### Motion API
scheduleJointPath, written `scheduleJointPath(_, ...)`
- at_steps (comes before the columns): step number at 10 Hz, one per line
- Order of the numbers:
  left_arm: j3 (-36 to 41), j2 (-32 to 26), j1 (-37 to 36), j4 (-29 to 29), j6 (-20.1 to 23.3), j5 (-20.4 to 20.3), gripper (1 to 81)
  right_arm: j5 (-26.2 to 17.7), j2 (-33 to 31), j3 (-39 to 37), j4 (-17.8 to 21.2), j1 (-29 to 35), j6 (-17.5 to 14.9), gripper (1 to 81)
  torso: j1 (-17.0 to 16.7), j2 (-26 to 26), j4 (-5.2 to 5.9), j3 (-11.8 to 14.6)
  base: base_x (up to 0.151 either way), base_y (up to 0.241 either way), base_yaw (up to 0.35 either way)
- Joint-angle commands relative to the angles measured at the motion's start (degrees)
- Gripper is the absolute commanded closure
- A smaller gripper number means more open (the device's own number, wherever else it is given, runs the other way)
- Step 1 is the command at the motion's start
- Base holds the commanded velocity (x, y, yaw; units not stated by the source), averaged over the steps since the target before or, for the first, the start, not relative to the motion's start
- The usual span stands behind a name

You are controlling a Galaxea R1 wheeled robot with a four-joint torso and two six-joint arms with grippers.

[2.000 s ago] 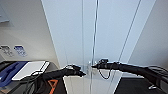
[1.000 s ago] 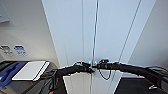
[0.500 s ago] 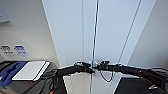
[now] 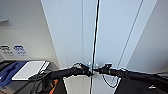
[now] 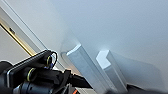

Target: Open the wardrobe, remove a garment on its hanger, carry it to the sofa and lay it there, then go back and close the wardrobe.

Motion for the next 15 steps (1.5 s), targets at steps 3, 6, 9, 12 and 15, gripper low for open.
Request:
scheduleJointPath(3, 35.8, -19.2, 3.3, 1.7, 0.7, -4.8, 1.0, -5.3, -3.1, 15.7, 0.6, -1.1, 0.4, 1.0, 0.0, 0.0, 0.00, 0.0, 0.000, 0.000, 0.000)
scheduleJointPath(6, 45.7, -32.5, 10.2, 3.3, 0.8, -7.1, 1.0, -5.7, -11.8, 24.3, -1.9, -5.1, -0.4, 1.0, 0.0, 0.0, 0.00, 0.0, 0.000, 0.000, 0.000)
scheduleJointPath(9, 53.6, -42.1, 14.9, 4.7, 0.9, -6.9, 1.0, -10.7, -22.6, 33.8, -5.5, -5.7, -0.3, 1.0, 0.0, 0.0, 0.00, 0.0, 0.000, 0.000, 0.000)
scheduleJointPath(12, 60.2, -53.4, 21.2, 6.4, 1.2, -8.0, 1.0, -10.4, -34.3, 40.6, -8.4, -9.9, -0.5, 1.0, 0.0, 0.0, 0.00, 0.0, 0.000, 0.000, 0.000)
scheduleJointPath(15, 62.6, -63.5, 28.8, 6.9, 1.5, -15.5, 1.0, -10.1, -40.8, 41.9, -10.1, -13.9, -0.5, 1.0, 0.0, 0.0, 0.00, 0.1, 0.000, 0.000, 0.000)
